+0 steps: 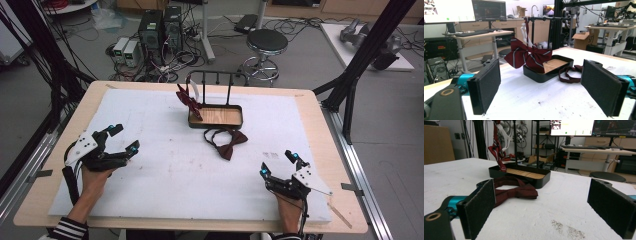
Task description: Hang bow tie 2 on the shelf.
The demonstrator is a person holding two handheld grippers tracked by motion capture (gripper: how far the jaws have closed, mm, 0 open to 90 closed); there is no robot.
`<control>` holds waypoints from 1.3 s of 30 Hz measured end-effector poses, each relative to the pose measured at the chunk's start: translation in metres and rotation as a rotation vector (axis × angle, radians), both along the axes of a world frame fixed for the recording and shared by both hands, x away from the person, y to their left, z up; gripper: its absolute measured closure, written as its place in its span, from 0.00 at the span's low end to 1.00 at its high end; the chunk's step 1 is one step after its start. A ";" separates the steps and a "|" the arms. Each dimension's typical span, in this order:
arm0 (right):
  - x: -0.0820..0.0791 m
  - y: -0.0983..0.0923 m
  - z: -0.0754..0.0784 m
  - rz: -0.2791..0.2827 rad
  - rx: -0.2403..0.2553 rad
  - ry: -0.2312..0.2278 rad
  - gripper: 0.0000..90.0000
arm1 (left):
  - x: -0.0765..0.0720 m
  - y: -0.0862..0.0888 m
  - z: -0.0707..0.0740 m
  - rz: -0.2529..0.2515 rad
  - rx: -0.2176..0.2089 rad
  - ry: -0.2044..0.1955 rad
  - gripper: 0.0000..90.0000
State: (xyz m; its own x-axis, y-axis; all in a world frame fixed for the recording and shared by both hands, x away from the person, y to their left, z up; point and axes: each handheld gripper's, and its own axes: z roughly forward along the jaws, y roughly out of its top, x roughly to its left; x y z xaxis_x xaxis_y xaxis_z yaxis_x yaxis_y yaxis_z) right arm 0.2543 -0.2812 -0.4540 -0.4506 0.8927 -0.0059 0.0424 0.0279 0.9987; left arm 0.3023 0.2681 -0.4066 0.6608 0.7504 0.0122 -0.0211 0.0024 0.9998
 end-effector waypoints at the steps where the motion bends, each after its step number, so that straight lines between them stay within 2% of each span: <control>1: 0.000 0.000 0.000 -0.001 0.005 0.009 0.08 | 0.000 0.000 -0.001 0.000 -0.006 -0.001 0.19; 6: 0.001 0.001 0.001 -0.018 -0.010 0.009 0.08 | 0.000 0.001 -0.008 0.004 -0.012 0.015 0.19; 16: 0.001 0.003 0.003 -0.028 -0.039 0.033 0.08 | -0.002 0.003 -0.013 0.010 -0.020 0.009 0.19; 19: 0.000 0.003 0.008 -0.020 -0.047 0.037 0.08 | -0.002 0.005 -0.015 0.017 -0.014 0.011 0.19; 22: 0.001 0.002 0.017 -0.010 -0.075 0.036 0.08 | -0.003 0.006 -0.017 0.024 -0.008 0.018 0.19; 27: 0.006 0.001 0.030 0.014 -0.106 0.064 0.08 | -0.005 0.005 -0.020 0.021 -0.003 0.016 0.19; 32: 0.015 0.004 0.045 0.047 -0.158 0.130 0.08 | -0.005 0.003 -0.023 0.033 0.004 0.011 0.19; 39: 0.032 0.015 0.063 0.093 -0.222 0.190 0.08 | -0.006 0.002 -0.030 0.057 0.020 0.018 0.19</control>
